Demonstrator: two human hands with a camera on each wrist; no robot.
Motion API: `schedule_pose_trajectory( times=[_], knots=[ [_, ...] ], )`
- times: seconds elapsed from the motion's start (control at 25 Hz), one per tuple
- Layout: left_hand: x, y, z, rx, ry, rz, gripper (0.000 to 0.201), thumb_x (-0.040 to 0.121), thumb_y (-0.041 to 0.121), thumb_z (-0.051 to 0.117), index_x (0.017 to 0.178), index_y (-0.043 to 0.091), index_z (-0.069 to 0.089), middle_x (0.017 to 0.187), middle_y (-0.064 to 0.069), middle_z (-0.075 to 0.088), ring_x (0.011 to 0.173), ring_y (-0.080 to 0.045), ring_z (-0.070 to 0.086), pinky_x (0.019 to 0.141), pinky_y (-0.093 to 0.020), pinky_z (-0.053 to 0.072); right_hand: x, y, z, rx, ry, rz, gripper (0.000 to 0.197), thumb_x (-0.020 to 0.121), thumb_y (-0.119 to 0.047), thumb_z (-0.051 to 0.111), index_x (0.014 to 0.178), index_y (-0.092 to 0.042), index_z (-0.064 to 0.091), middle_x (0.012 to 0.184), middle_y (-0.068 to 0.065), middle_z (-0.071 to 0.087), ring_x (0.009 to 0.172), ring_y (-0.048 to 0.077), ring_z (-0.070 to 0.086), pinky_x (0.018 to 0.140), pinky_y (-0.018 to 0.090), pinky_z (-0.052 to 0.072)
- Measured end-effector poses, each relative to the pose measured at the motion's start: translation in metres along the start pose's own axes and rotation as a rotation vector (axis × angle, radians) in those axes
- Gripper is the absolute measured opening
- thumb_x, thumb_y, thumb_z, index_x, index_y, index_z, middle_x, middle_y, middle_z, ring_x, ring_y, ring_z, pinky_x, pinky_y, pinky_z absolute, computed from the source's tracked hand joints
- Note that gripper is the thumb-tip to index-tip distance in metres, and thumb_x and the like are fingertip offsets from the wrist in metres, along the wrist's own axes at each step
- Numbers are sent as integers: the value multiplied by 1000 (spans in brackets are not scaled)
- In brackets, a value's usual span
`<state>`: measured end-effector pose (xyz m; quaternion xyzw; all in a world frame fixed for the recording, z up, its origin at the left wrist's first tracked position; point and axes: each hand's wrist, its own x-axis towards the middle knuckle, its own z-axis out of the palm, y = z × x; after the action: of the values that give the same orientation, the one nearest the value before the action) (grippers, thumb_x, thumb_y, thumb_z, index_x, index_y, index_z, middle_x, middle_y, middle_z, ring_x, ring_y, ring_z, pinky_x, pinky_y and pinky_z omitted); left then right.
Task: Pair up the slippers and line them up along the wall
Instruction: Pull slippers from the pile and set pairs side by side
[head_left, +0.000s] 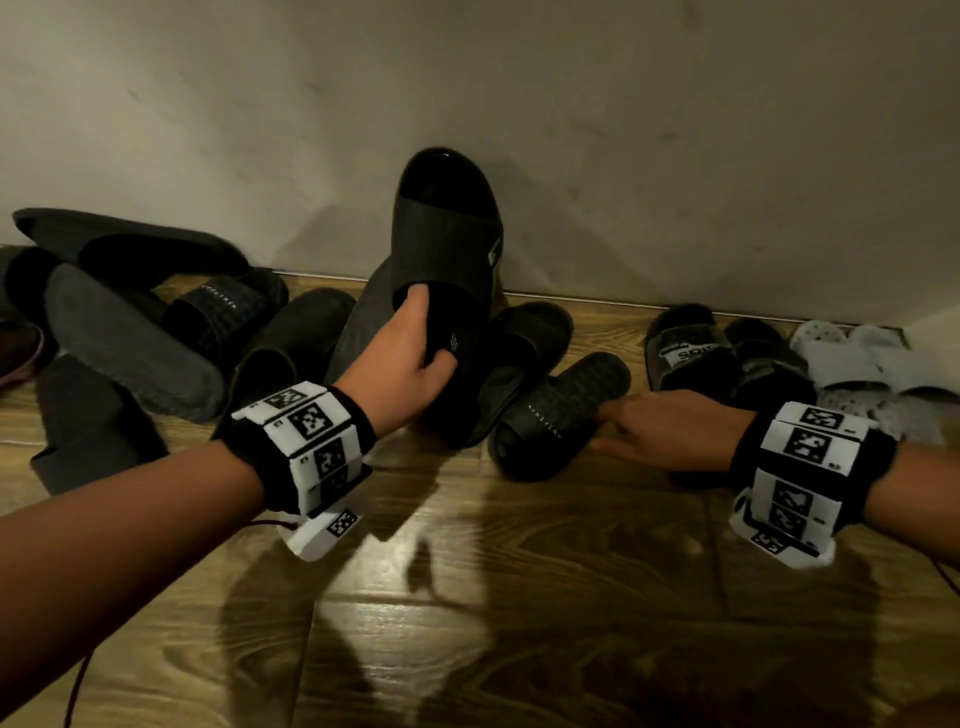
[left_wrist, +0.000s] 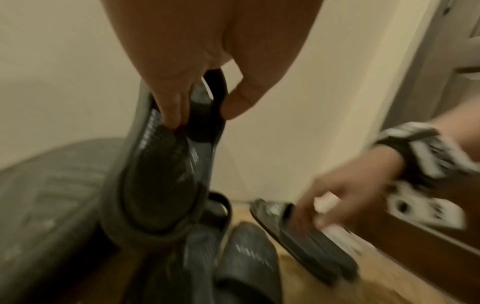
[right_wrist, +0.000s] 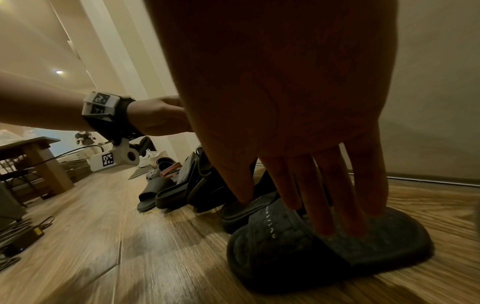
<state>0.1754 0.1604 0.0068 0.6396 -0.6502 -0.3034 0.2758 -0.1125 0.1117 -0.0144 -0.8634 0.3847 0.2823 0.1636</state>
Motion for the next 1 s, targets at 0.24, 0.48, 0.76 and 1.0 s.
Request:
schedule_pose_trajectory(
  times=[0.24,0.48,0.76,1.0],
  knots=[
    [27,-28,-27,-114,32,-304,40,86,15,60,124,5,48,117,-22,63,111,-33,60,100,-43,47,-3,3,9,49,39,-21,47,94,-58,38,129,-28,49,112,-3,64,98,16,63,70,25,41],
    [18,-48,-21,-172,-23,-342,64,89,11,56,146,14,29,136,-10,54,122,-16,52,102,-21,40,11,-7,6,12,10,-23,47,93,-60,39,120,-24,54,109,-1,65,93,17,63,70,31,49],
    [1,-61,-26,-58,-41,-293,70,88,11,54,150,15,21,137,-16,50,120,-26,54,106,-35,42,46,-12,-3,125,10,35,53,92,-58,44,136,-29,44,126,11,50,119,30,51,96,43,47],
    [-6,-73,-40,251,61,-161,57,82,23,59,137,19,48,143,-20,30,136,-35,34,117,-42,29,72,-29,-9,180,-11,46,61,95,-50,46,150,-33,26,150,19,36,139,36,33,112,40,30]
  ],
)
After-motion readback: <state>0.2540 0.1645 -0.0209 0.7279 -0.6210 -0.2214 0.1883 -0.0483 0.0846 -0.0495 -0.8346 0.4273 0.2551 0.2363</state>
